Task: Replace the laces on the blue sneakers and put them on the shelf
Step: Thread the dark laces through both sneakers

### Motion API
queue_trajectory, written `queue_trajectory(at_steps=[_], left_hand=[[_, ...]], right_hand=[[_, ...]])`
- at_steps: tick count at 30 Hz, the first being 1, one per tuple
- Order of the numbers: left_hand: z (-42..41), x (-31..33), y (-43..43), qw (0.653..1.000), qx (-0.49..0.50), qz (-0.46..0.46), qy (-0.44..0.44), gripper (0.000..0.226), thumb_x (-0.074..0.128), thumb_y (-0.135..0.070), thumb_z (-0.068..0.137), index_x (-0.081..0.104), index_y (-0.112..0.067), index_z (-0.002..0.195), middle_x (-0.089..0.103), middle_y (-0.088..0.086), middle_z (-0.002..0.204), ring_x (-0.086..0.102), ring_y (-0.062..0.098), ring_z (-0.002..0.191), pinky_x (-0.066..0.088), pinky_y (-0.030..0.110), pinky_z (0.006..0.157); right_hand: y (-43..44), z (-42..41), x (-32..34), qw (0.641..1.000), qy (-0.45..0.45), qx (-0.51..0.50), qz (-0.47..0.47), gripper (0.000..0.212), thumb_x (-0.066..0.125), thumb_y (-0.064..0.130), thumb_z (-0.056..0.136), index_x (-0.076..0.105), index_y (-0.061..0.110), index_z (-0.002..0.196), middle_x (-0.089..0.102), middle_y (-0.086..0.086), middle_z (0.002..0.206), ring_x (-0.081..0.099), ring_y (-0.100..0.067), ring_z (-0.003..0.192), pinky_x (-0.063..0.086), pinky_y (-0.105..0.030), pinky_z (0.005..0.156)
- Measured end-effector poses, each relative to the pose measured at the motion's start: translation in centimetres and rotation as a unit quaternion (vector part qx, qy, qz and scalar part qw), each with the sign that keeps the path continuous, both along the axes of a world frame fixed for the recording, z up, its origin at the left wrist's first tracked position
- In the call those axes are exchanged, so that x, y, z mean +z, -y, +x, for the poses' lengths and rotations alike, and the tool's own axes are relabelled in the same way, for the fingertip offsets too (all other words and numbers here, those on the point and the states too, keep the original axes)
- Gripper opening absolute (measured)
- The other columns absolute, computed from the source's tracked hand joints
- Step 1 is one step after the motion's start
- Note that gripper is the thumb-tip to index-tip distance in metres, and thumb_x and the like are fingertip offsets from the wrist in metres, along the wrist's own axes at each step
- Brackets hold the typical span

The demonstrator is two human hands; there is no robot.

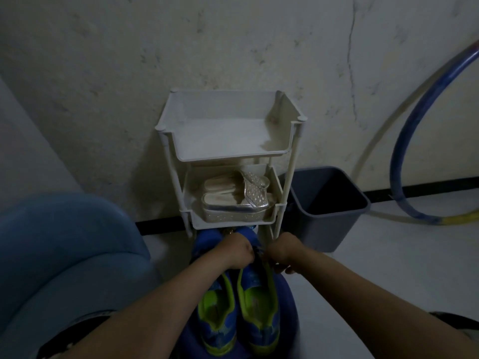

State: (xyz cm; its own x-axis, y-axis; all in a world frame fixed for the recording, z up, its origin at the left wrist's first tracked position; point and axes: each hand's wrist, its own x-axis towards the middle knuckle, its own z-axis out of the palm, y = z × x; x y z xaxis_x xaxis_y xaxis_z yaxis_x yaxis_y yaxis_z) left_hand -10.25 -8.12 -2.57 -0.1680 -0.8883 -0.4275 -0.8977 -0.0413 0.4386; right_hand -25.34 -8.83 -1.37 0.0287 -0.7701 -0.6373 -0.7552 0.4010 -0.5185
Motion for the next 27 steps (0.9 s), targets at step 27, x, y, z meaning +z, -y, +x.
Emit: queue_trajectory(at_steps=[27], left_hand=[[-0.78,-0.74,-0.98,0.999,0.036,0.008,-0.037,0.014,0.072,-0.022,0.083,0.07,-0.015,0.071,0.069,0.009,0.083,0.065,0.022,0.084,0.051,0.03,0.072]], right_hand=[[0.24,-0.35,-0.29,0.999,0.003,0.031,0.019,0.015,0.063,0.021,0.092,0.066,0.007,0.087,0.07,-0.005,0.078,0.062,-0.014,0.06,0.046,-0.023,0.053]])
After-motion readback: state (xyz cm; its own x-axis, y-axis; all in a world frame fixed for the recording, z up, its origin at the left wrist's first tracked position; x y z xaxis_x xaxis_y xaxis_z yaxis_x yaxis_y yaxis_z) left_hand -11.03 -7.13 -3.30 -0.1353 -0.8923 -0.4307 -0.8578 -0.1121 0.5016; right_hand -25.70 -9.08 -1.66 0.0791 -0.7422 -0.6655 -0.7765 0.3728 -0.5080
